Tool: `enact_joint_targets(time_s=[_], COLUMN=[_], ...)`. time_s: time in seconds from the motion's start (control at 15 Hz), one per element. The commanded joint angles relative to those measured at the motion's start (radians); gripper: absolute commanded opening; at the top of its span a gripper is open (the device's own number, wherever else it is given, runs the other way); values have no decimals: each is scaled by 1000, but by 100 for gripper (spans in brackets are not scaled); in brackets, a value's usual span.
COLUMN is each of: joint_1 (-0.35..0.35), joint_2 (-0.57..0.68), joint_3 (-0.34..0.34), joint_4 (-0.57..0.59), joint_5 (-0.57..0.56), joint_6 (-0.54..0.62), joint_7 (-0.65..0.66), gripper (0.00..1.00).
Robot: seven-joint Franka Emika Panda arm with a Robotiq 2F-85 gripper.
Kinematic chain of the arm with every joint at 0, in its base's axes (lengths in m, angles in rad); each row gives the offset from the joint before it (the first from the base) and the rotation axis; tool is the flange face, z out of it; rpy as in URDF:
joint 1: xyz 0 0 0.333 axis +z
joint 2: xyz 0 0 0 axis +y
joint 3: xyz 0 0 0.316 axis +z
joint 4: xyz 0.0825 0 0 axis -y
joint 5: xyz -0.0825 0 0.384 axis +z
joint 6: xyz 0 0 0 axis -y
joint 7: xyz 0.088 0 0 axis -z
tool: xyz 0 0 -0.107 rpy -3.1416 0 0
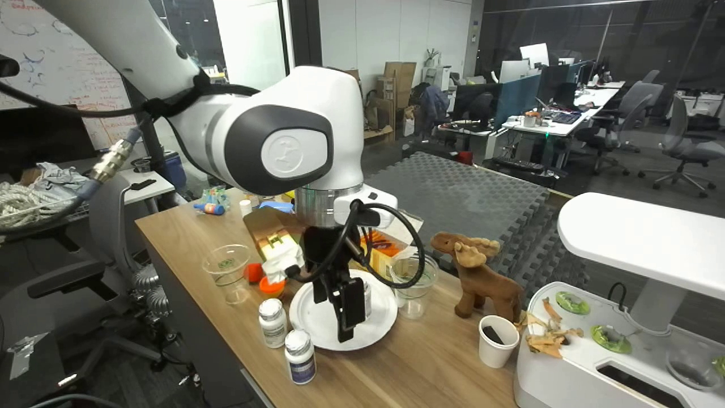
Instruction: Pick up all the objects surrounding the white plate and arrange them on the plate
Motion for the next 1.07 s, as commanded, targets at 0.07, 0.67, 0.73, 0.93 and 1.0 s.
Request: enact_joint_targets(time_s=[0.07, 0.67, 0.73, 0.93, 1.0], joint_1=[-36, -85, -87, -91, -91], joint_2=[-84, -67, -65, -56, -53], joint_3=[38, 116, 120, 133, 137], joint_4=[-67, -174, -184, -214, -224], joint_5=[48, 259, 270, 305, 316], joint_6=[-86, 60, 80, 169, 202], joint_7=[-28, -172, -176, -185, -184], gripper=[100, 100, 100, 100, 100])
